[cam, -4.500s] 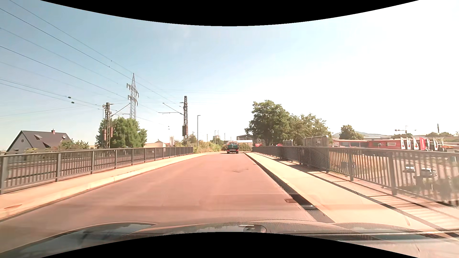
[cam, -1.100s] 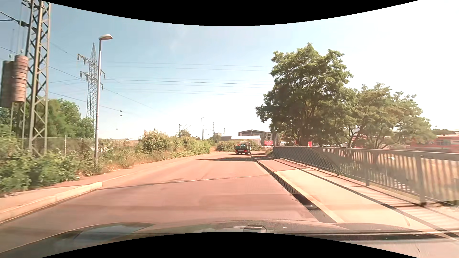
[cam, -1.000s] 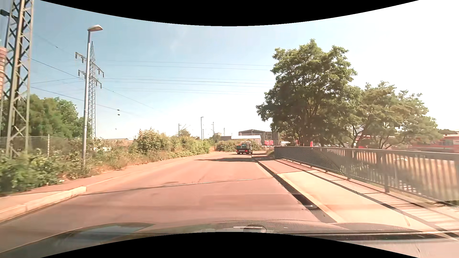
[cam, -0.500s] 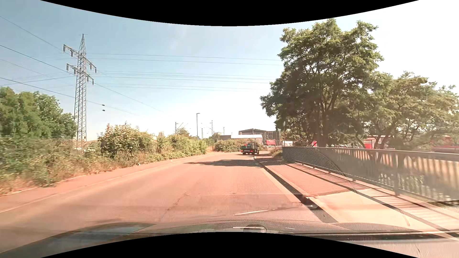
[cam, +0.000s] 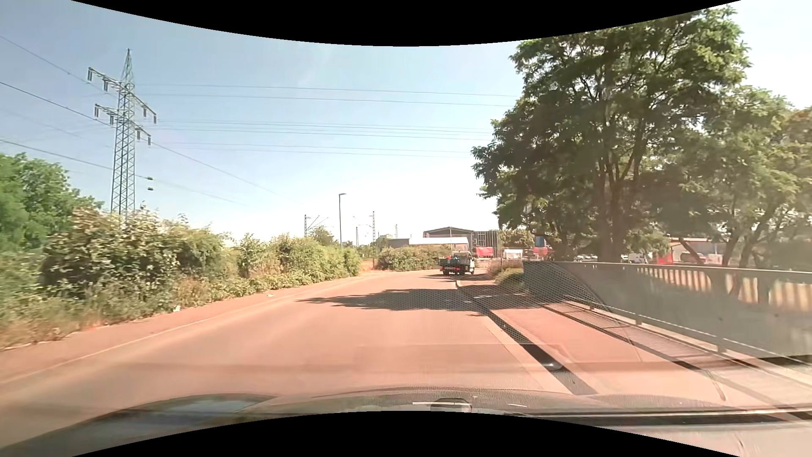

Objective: Follow the waypoints while adhering to traffic rules and regulations

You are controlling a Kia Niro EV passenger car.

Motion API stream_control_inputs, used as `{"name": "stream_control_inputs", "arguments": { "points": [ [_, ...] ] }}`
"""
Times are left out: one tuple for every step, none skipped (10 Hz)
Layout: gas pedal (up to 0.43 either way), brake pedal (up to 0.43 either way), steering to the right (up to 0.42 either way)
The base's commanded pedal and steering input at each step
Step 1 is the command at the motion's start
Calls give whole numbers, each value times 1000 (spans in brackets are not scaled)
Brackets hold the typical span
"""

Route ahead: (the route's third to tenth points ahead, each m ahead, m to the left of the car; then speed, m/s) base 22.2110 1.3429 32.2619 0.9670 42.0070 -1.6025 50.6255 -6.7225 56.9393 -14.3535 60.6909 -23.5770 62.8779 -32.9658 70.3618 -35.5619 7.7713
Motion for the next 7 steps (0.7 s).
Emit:
{"name": "stream_control_inputs", "arguments": {
  "points": [
    [28, 0, -4],
    [28, 0, -2],
    [28, 0, 0],
    [28, 0, 0],
    [28, 0, 0],
    [28, 0, 0],
    [28, 0, 0]
  ]
}}
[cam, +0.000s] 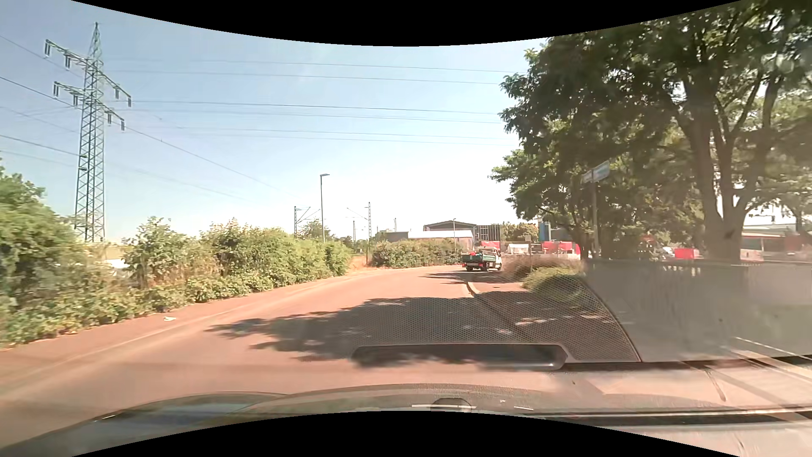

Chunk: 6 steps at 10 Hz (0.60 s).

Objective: Follow the waypoints while adhering to traffic rules and regulations

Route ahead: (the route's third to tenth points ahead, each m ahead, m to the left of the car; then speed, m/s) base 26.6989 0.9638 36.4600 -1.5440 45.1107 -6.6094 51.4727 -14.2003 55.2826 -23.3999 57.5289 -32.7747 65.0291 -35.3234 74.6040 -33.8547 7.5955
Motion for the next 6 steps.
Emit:
{"name": "stream_control_inputs", "arguments": {
  "points": [
    [28, 0, 0],
    [28, 0, 1],
    [28, 0, 4],
    [28, 0, 6],
    [28, 0, 8],
    [28, 0, 9]
  ]
}}
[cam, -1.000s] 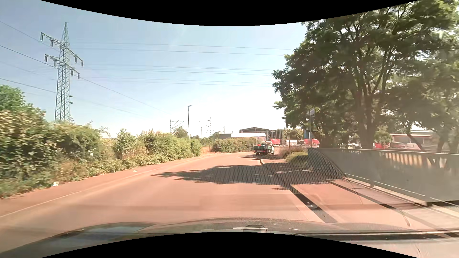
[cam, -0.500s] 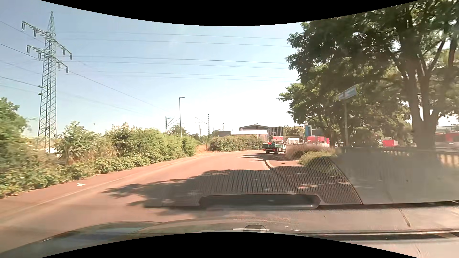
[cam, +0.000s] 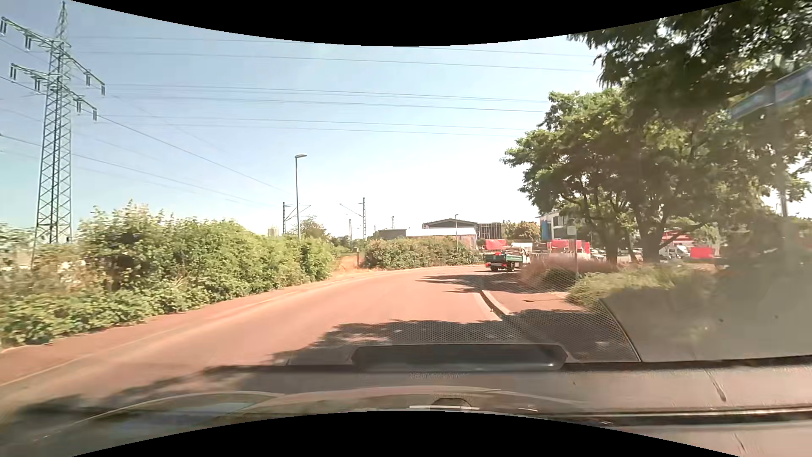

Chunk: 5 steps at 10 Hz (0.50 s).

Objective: Follow the waypoints while adhering to traffic rules and regulations

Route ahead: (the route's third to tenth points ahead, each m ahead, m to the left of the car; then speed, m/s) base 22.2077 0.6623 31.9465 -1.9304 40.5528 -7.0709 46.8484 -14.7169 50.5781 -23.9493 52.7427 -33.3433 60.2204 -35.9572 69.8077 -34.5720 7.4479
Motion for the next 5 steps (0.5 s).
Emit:
{"name": "stream_control_inputs", "arguments": {
  "points": [
    [39, 0, 12],
    [39, 0, 14],
    [39, 0, 14],
    [39, 0, 15],
    [39, 0, 17]
  ]
}}
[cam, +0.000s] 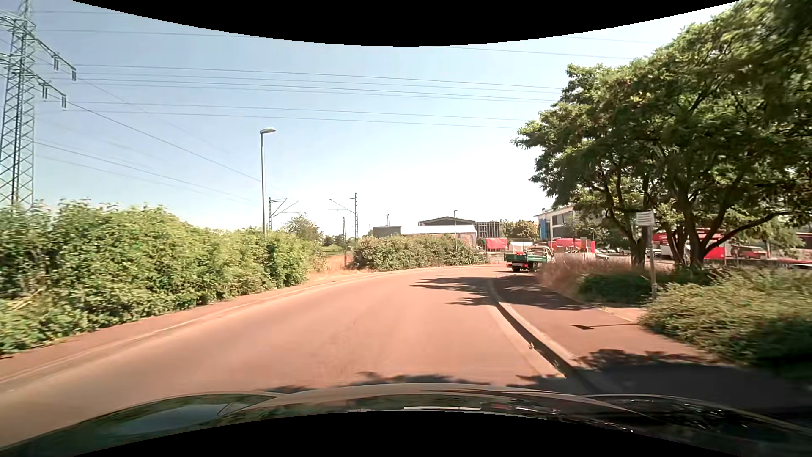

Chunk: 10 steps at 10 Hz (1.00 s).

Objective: Follow the waypoints while adhering to traffic rules and regulations

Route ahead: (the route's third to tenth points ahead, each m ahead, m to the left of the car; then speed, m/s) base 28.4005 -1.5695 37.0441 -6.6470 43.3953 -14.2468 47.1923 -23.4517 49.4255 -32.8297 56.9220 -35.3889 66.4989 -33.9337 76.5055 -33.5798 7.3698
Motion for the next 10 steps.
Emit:
{"name": "stream_control_inputs", "arguments": {
  "points": [
    [39, 0, 19],
    [39, 0, 20],
    [39, 0, 23],
    [39, 0, 26],
    [39, 0, 28],
    [39, 0, 30],
    [39, 0, 30],
    [39, 0, 31],
    [39, 0, 35],
    [39, 0, 39]
  ]
}}
